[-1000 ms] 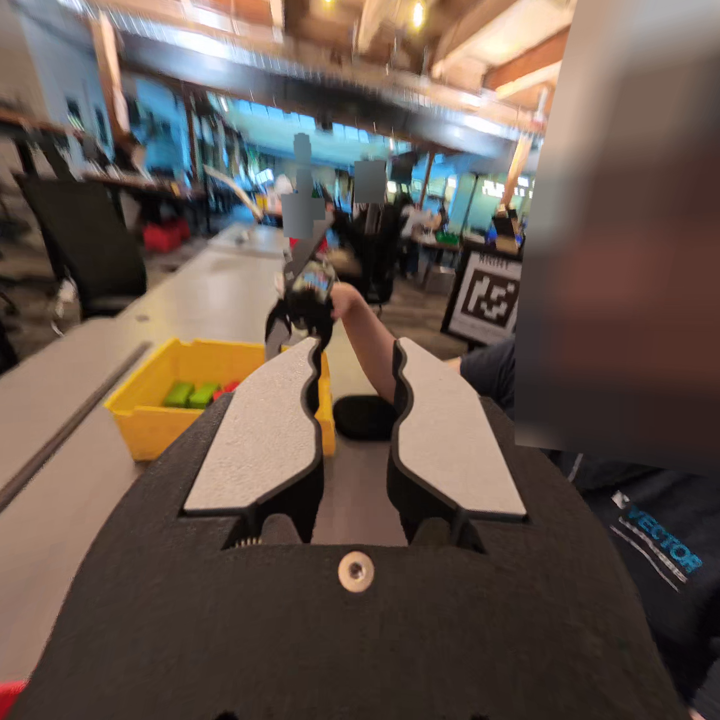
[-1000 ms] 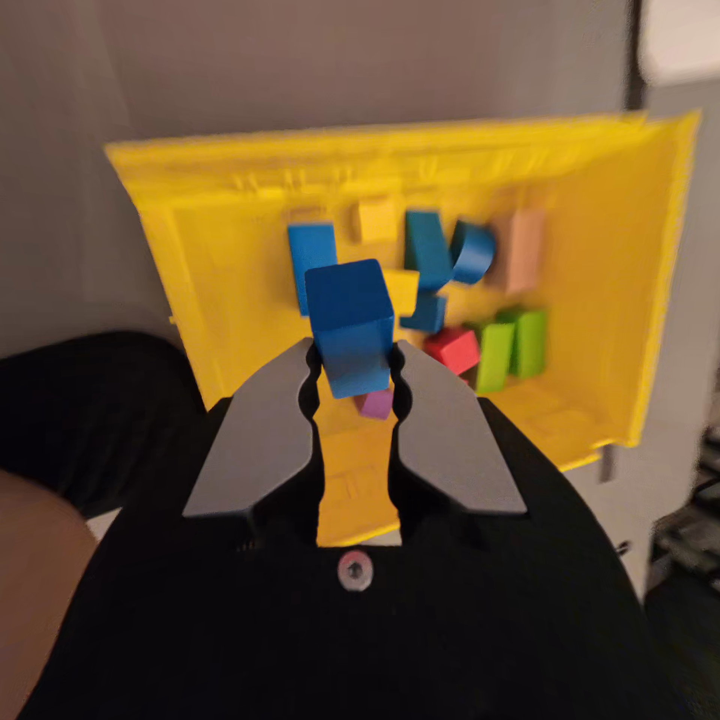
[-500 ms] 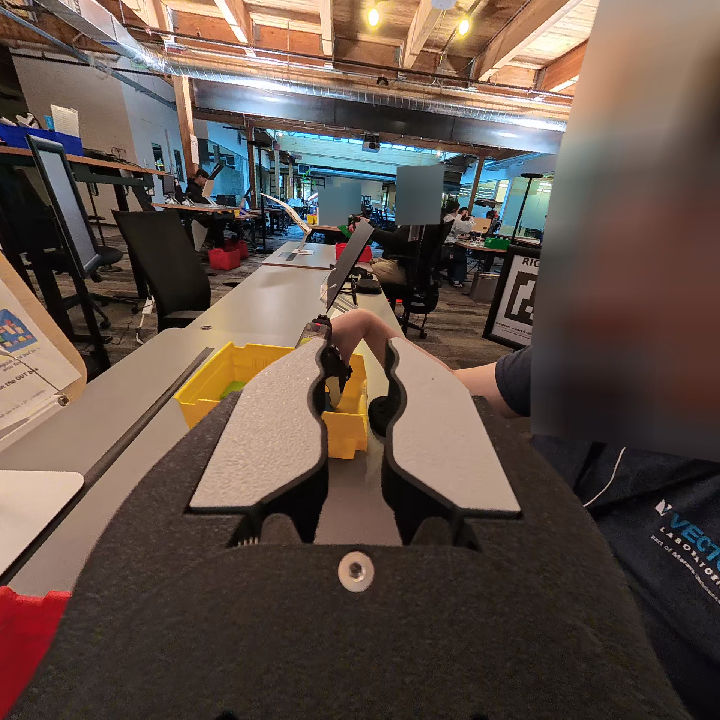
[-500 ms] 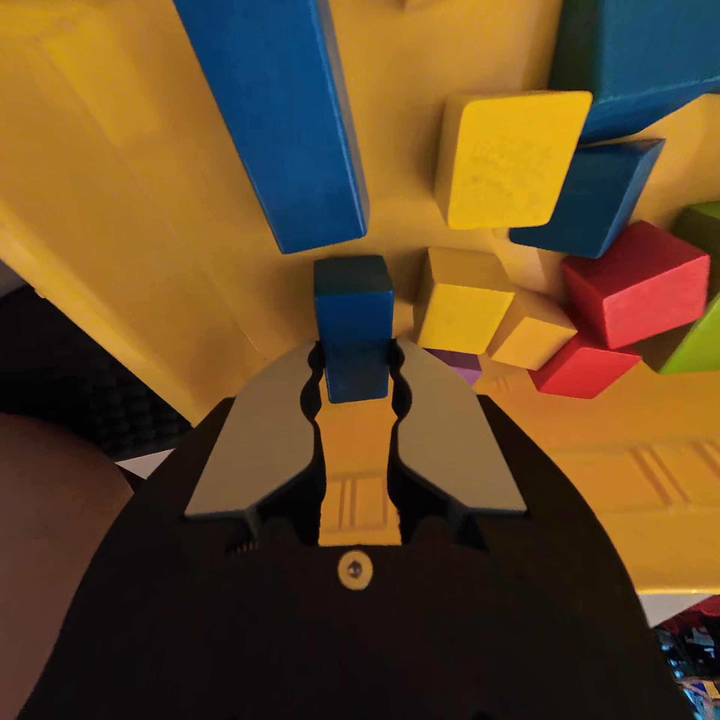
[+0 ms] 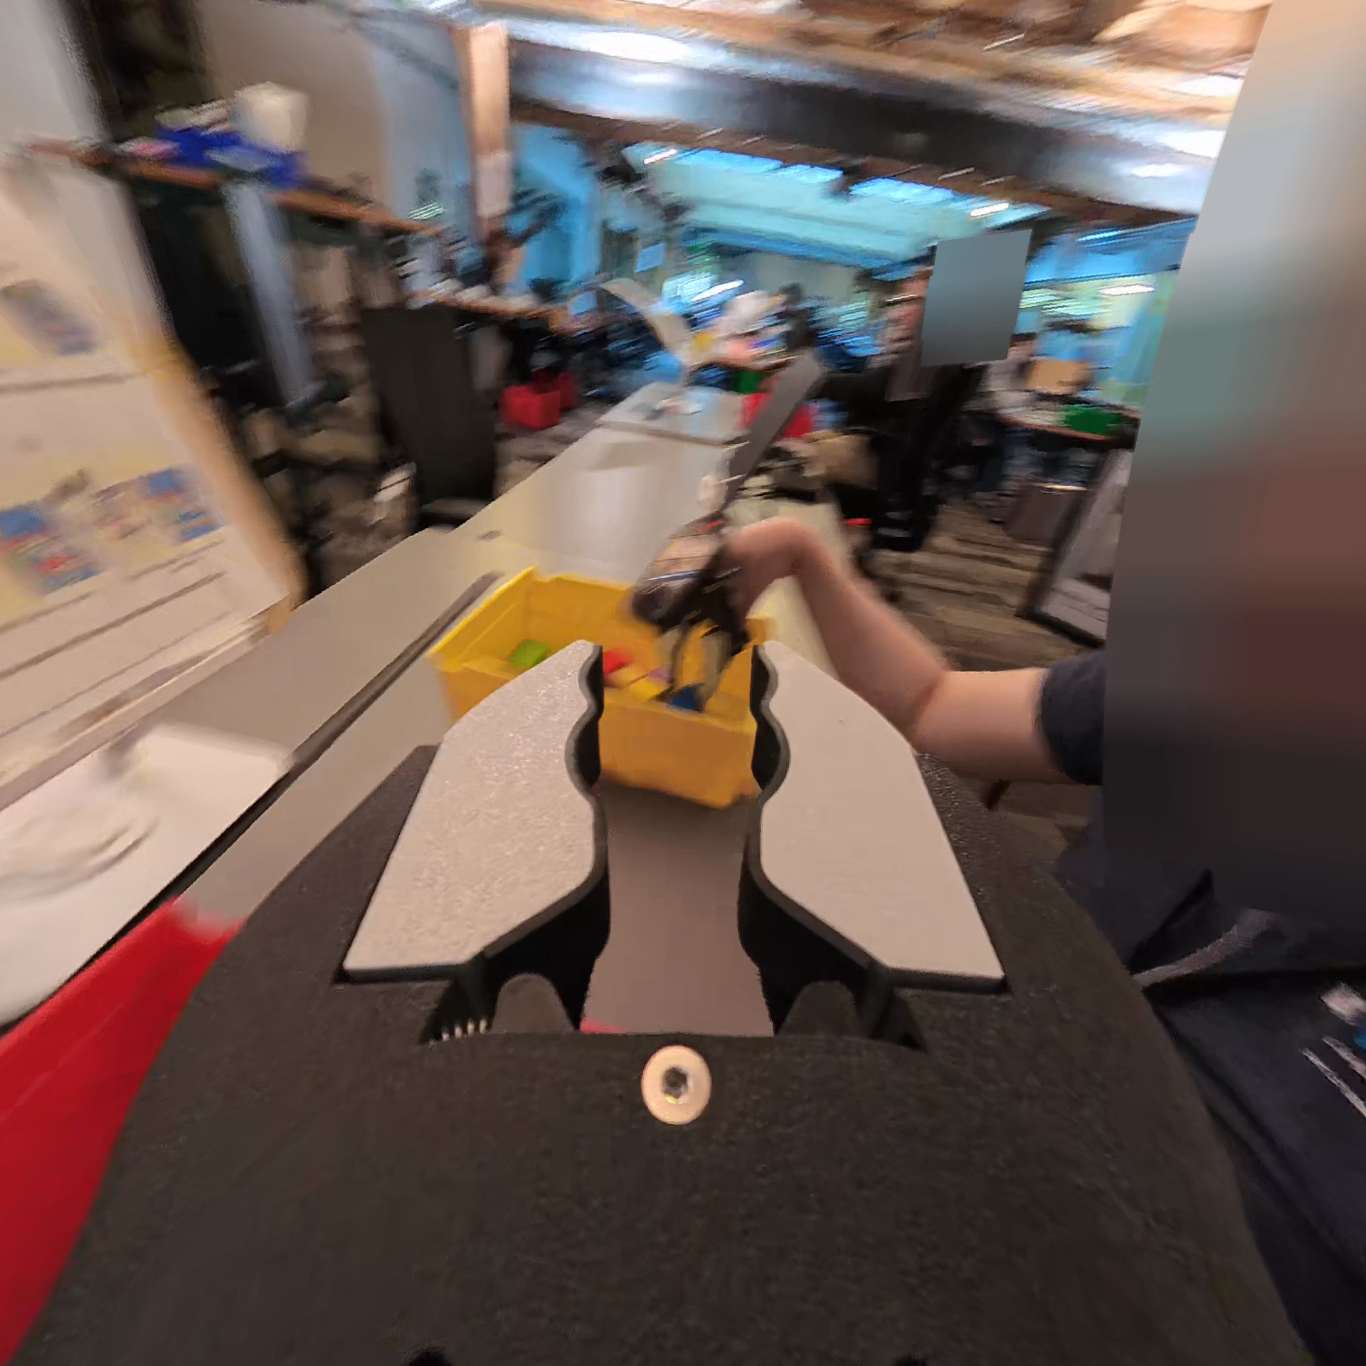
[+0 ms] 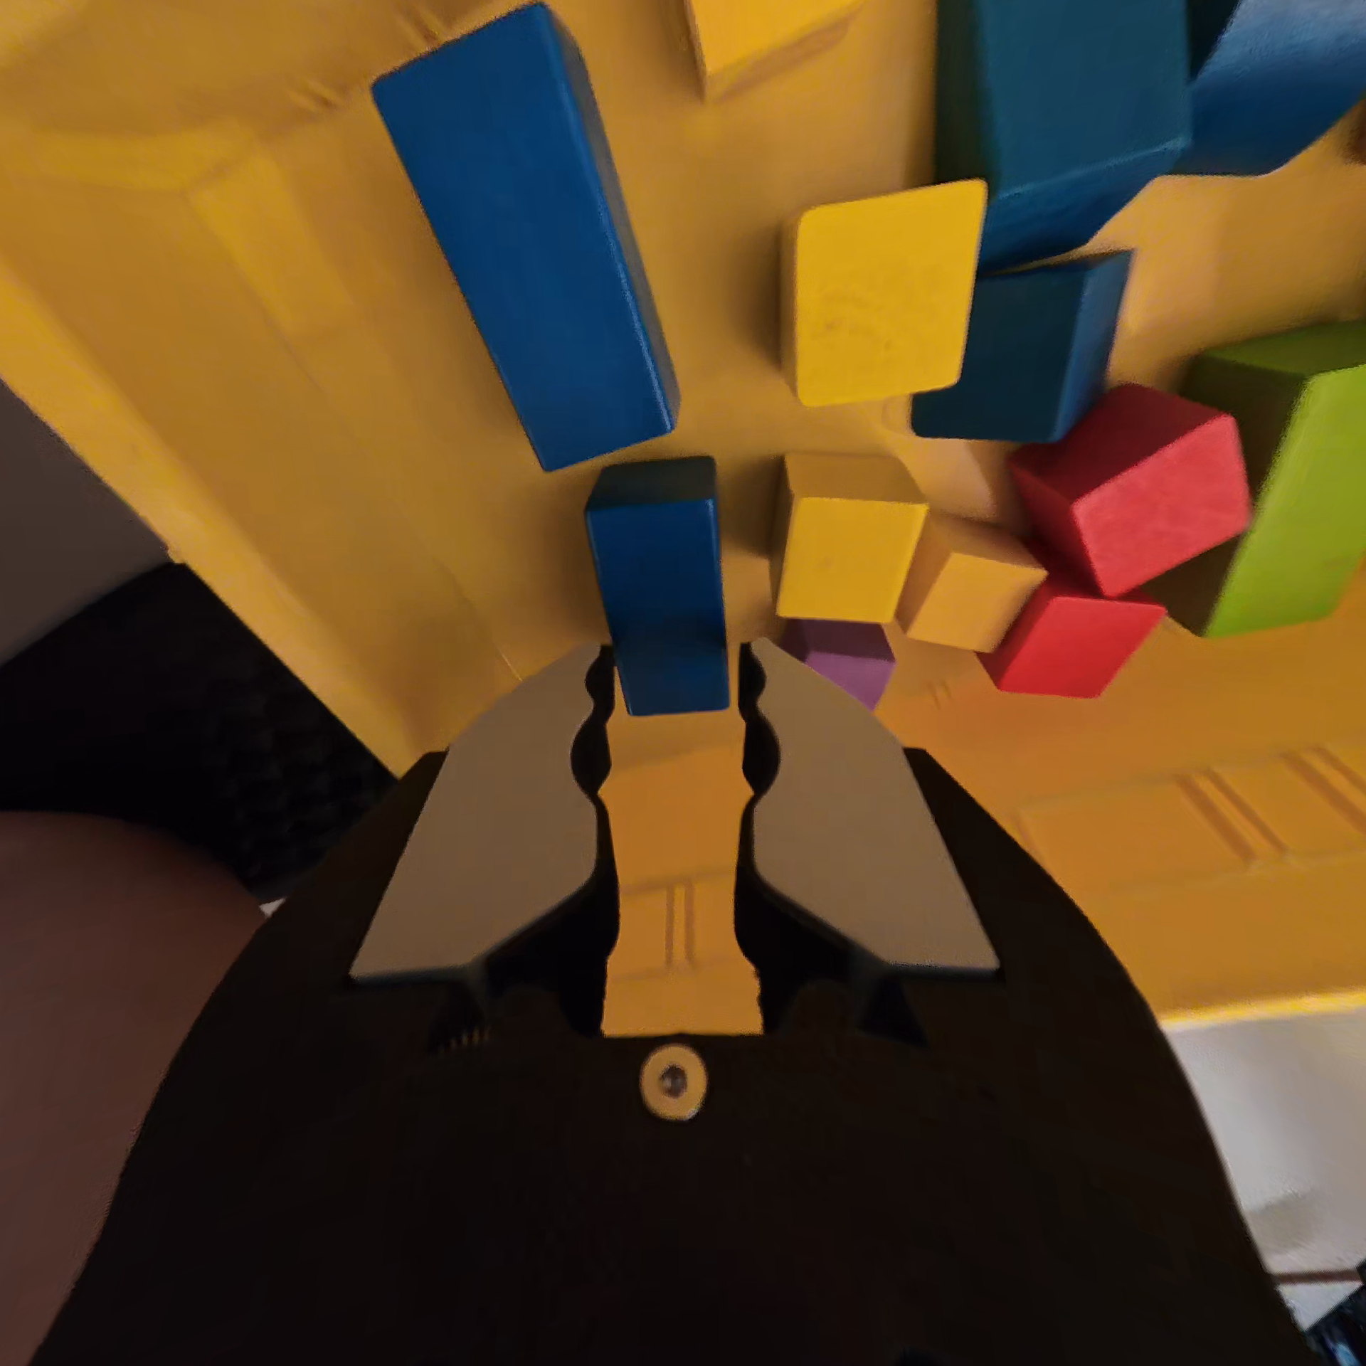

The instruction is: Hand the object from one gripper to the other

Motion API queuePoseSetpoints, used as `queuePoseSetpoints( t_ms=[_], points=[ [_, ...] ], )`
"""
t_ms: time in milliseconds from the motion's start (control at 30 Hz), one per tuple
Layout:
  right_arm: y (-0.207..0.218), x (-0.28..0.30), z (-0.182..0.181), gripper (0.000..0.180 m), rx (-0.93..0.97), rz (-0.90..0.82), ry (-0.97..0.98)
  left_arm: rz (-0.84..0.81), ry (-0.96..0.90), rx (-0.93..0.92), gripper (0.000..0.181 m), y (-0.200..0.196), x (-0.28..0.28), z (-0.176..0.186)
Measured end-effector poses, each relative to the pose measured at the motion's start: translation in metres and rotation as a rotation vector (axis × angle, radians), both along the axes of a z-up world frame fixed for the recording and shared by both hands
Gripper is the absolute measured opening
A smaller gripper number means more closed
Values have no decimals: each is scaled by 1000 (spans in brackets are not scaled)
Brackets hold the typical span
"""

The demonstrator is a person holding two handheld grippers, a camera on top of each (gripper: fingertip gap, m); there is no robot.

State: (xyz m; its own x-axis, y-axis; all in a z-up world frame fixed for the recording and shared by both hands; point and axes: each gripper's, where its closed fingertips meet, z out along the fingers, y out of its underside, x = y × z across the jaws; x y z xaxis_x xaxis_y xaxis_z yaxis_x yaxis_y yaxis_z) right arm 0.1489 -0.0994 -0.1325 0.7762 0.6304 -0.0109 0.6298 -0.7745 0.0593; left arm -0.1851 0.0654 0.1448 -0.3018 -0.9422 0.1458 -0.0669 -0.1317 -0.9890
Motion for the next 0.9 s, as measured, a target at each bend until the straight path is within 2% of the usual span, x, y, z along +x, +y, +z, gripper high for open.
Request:
queuePoseSetpoints(
  t_ms=[100, 200, 300, 367, 500, 667, 900],
  points=[
    [8, 4, 26, 33, 164, 8, 20, 351, 146, 26, 40, 62, -17, -22],
    [26, 31, 64, 33, 419, -69, -49, 713, 318, 57, 45, 124, -60, -49],
    [36, 73, 95, 33, 577, -372, -88, 887, 471, 11, 46, 152, -97, -74],
    [36, 99, 100, 33, 610, -570, -95, 980, 558, -7, 47, 167, -118, -89],
    [35, 104, 74, 34, 511, -703, 46, 1045, 708, -78, 52, 177, -139, -118],
    [27, 116, 54, 34, 431, -764, 21, 1090, 928, -117, 51, 186, -150, -156],
    [16, 103, 17, 36, 195, -890, 118, 1040, 1061, -215, 51, 186, -145, -192]
  ],
)
